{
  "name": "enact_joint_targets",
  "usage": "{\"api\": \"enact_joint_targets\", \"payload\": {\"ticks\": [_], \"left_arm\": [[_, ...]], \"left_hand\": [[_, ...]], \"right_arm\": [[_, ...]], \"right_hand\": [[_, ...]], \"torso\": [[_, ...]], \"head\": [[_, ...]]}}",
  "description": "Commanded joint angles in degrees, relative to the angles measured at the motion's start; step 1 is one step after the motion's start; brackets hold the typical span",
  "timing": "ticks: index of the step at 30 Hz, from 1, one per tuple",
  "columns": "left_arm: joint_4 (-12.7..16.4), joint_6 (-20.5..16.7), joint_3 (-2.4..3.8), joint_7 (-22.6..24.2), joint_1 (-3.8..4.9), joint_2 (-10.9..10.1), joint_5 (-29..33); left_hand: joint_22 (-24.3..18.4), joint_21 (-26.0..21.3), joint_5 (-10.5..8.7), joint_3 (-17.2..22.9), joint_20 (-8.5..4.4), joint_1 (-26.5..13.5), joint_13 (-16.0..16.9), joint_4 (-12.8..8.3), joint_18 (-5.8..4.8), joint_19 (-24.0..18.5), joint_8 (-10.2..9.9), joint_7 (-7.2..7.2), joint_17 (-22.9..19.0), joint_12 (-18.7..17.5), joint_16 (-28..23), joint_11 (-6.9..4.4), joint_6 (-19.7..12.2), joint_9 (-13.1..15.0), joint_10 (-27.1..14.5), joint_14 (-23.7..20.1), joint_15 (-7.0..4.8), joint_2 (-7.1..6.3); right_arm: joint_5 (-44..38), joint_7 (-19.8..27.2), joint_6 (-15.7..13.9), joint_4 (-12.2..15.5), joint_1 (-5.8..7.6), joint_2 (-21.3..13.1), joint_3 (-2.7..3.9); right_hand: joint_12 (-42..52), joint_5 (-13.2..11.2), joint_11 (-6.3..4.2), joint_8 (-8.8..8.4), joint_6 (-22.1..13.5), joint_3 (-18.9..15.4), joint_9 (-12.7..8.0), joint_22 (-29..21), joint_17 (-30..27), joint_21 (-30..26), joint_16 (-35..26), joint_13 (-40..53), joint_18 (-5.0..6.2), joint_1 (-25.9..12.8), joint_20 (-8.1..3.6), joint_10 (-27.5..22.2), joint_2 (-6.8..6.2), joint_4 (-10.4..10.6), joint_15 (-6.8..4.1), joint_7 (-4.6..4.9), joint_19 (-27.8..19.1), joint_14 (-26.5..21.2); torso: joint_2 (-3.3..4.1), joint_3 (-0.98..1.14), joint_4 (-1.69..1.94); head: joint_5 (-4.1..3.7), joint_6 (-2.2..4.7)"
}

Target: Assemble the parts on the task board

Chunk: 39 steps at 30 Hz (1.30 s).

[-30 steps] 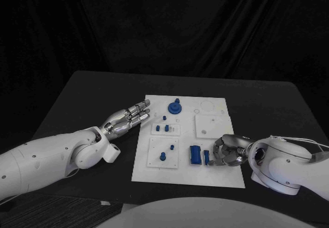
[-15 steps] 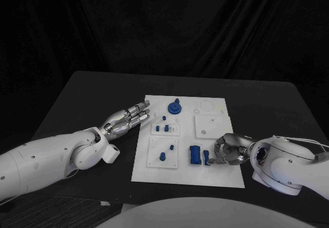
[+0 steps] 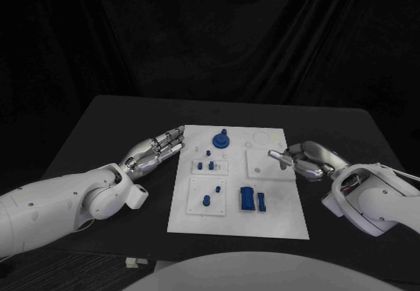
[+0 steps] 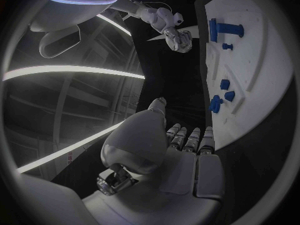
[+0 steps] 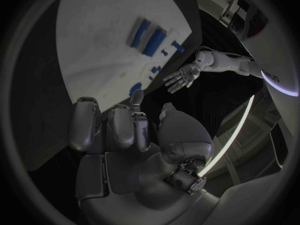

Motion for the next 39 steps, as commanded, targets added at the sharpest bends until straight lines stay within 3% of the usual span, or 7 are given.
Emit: {"api": "enact_joint_targets", "payload": {"ticks": [1, 12, 13, 18, 19, 21, 39], "left_arm": [[0.59, -4.31, 0.07, 4.57, 0.39, -0.01, 0.05], [0.49, -6.39, 0.06, 6.58, 0.58, 0.14, 0.05], [0.4, -4.33, 0.02, 1.44, 0.38, 0.04, 0.01], [0.73, -6.36, 0.61, 1.04, 0.3, 0.33, 0.9], [0.85, -7.13, 0.83, 0.89, 0.27, 0.44, 1.23], [1.14, -8.93, 1.35, 0.53, 0.19, 0.7, 2.02], [5.99, -38.98, 10.08, -5.44, -1.05, 5.03, 15.17]], "left_hand": [[-0.13, -0.13, 0.95, -0.32, -0.9, -0.26, -0.09, 0.08, 0.91, 0.0, 0.3, -0.04, -0.09, -0.19, -0.21, -0.21, 0.83, 0.1, 0.01, 0.04, -1.15, -0.03], [-0.18, -0.19, 2.71, -0.57, -4.81, 0.96, -0.09, 0.82, 0.64, -0.08, 0.34, -1.11, -0.09, -0.19, -0.21, -1.63, 2.17, 0.22, 0.01, 0.04, -4.71, -0.31], [-0.18, -0.19, -6.14, 2.78, -9.16, -24.05, -0.09, -2.85, -1.51, -0.08, -1.4, -3.37, -0.09, -0.19, -0.21, -2.48, -0.67, -1.15, 0.01, 0.04, -5.37, -4.85], [-0.18, -0.19, -9.44, 3.98, -9.16, -33.25, -0.09, -4.05, -1.68, -0.08, -1.4, -3.37, -0.09, -0.19, -0.21, -2.48, -1.41, -1.15, 0.01, 0.04, -5.37, -6.67], [-0.18, -0.19, -9.94, 4.19, -9.16, -34.63, -0.09, -4.26, -2.22, -0.08, -1.4, -3.37, -0.09, -0.19, -0.21, -2.48, -1.55, -1.15, 0.01, 0.04, -5.37, -6.92], [-0.18, -0.19, -11.22, 4.69, -9.16, -38.26, -0.09, -4.76, -2.21, -0.08, -1.4, -3.37, -0.09, -0.19, -0.21, -2.48, -1.83, -1.15, 0.01, 0.04, -5.37, -7.58], [-0.18, -0.19, -19.05, 10.52, -9.16, -60.27, -0.09, -10.77, -7.12, -0.08, -1.4, -3.37, -0.09, -0.19, -0.21, -2.48, -6.28, -1.15, 0.01, 0.04, -5.37, -15.47]], "right_arm": [[9.4, 16.87, -14.0, -1.0, 0.24, -0.25, -0.01], [22.03, 35.47, -17.52, -5.08, -0.39, 1.55, -0.04], [15.73, 25.65, -13.51, -4.63, -0.03, 1.42, -0.03], [17.76, 26.24, -13.26, -5.33, -0.24, 2.45, 0.55], [18.53, 26.46, -13.16, -5.59, -0.32, 2.84, 0.76], [20.33, 26.99, -12.94, -6.21, -0.51, 3.75, 1.27], [51.31, 36.03, -9.06, -16.82, -3.71, 19.4, 10.06]], "right_hand": [[-1.93, -1.34, 0.7, -2.12, 0.16, -1.88, -2.04, 7.87, -2.91, -2.59, -2.23, 9.27, 1.14, -0.26, 0.15, 2.21, 1.73, -0.03, 0.6, 0.42, -1.04, -0.03], [-55.29, -0.72, 7.91, -14.88, -7.21, -10.31, -20.89, -26.25, -44.06, -59.57, -56.15, -39.62, 7.07, 7.79, 7.16, -21.52, 6.48, -0.07, 8.2, 7.44, -14.07, -10.2], [-63.48, -5.05, 3.87, -23.46, -19.35, -2.53, -29.53, -39.26, -47.75, -61.22, -59.98, -48.86, 3.3, -8.12, 4.8, -40.17, 1.58, -5.04, 6.96, 5.02, -34.87, -32.45], [-68.23, -5.05, 3.87, -27.03, -24.25, 0.21, -33.99, -46.34, -50.09, -63.55, -63.88, -54.14, 3.24, -13.79, 4.15, -47.67, -0.31, -7.05, 6.96, 4.21, -42.88, -41.15], [-68.78, -5.05, 3.87, -27.52, -24.95, 0.63, -34.54, -47.18, -50.36, -63.77, -64.2, -54.75, 2.88, -14.67, 0.06, -48.74, -0.57, -7.36, 6.96, 4.08, -44.05, -42.41], [-70.19, -5.05, 3.87, -28.82, -26.77, 1.7, -35.96, -49.37, -51.02, -64.23, -65.11, -56.35, 2.29, -16.98, 0.06, -51.51, -1.29, -8.12, 6.96, -0.22, -47.09, -45.69], [-78.74, -5.05, 3.87, -36.59, -37.67, 8.22, -44.52, -62.55, -58.81, -69.81, -70.43, -65.92, 0.42, -30.78, 0.06, -68.23, -5.67, -16.7, 6.96, -0.22, -65.45, -65.43]], "torso": [[-0.57, 0.05, -0.31], [-0.61, 0.12, -0.38], [-0.62, 0.1, -0.27], [-0.88, 0.23, -0.76], [-0.97, 0.28, -0.95], [-1.2, 0.39, -1.39], [-4.3, 1.98, -7.48]], "head": [[0.52, -0.01], [0.39, -0.01], [0.26, 0.01], [0.39, 1.02], [0.43, 1.41], [0.55, 2.31], [2.11, 14.75]]}}
